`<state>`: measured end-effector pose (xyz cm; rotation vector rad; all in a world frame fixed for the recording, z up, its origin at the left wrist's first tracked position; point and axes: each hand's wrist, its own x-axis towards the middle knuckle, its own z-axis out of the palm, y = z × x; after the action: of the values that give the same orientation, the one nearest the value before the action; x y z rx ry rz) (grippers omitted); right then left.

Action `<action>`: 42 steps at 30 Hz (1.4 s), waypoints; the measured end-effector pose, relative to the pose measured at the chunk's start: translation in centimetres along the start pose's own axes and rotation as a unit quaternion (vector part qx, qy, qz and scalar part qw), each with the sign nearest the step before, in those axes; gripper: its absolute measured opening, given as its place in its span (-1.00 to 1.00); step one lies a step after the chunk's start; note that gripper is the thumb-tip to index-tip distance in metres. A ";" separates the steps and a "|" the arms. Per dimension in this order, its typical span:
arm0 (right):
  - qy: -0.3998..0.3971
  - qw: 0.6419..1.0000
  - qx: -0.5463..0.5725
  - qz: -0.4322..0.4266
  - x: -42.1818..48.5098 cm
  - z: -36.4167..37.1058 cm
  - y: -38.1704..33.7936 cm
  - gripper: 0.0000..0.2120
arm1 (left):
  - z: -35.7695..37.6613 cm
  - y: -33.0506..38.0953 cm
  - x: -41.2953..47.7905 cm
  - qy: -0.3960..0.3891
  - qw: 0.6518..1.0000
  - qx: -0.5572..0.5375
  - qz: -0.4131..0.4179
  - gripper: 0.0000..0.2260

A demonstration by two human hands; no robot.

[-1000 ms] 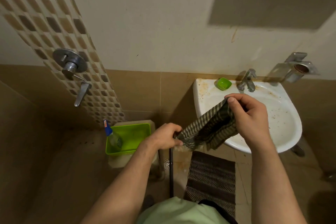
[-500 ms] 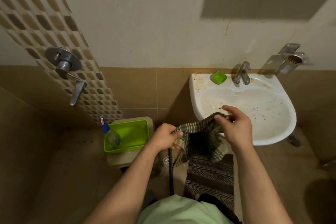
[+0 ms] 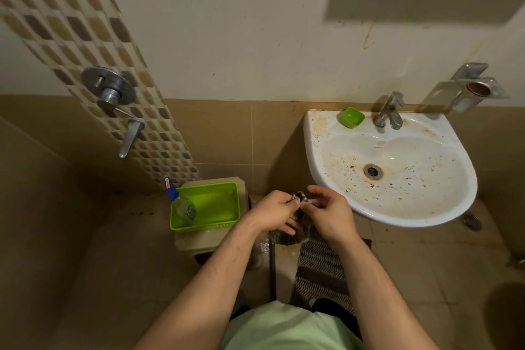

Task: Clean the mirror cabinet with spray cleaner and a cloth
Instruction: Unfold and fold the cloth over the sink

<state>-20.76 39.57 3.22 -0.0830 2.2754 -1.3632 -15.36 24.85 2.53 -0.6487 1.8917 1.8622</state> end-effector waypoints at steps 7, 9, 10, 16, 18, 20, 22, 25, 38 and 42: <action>-0.158 0.947 0.255 0.118 0.4 -1.1 -1.9 -0.60 | -0.7 0.6 -1.2 0.018 0.998 0.046 0.037 -0.84; -0.096 0.988 0.106 0.060 0.8 -1.9 -1.5 -0.62 | -1.0 0.5 -1.4 0.016 0.993 0.113 0.038 -0.89; -0.042 0.998 -0.039 -0.002 1.1 -2.4 -1.2 -0.58 | -1.2 0.6 -1.4 0.009 0.984 0.172 0.036 -0.85; -0.210 0.913 -0.327 -0.124 1.4 -0.3 0.0 -0.24 | -2.6 3.2 -2.5 0.009 0.890 0.454 0.033 -0.72; -0.260 0.908 -0.308 -0.111 1.1 1.5 0.5 -0.48 | -3.3 4.0 -3.0 0.029 0.880 0.473 0.038 -0.68; -0.261 0.920 -0.276 -0.091 1.0 2.2 0.8 -0.74 | -4.1 4.6 -3.4 0.046 0.875 0.481 0.034 -0.66; -0.233 0.936 -0.251 -0.087 1.3 2.1 0.8 -0.77 | -5.1 4.7 -3.8 0.062 0.880 0.471 0.028 -0.69; -0.151 0.947 -0.261 -0.107 1.7 1.7 0.5 -0.70 | -6.3 4.4 -4.1 0.090 0.882 0.463 0.026 -0.77; -0.133 0.940 -0.275 -0.151 0.2 5.8 1.7 -0.39 | -7.8 5.1 -4.8 0.129 0.889 0.435 0.061 -0.73; -0.090 0.936 -0.295 -0.172 -0.1 7.3 2.5 -0.69 | -8.0 4.6 -4.8 0.129 0.892 0.428 0.060 -0.74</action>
<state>-17.05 34.90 -1.67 -0.8019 2.5026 -0.7244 -13.88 17.13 9.35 -0.4770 2.6693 0.8246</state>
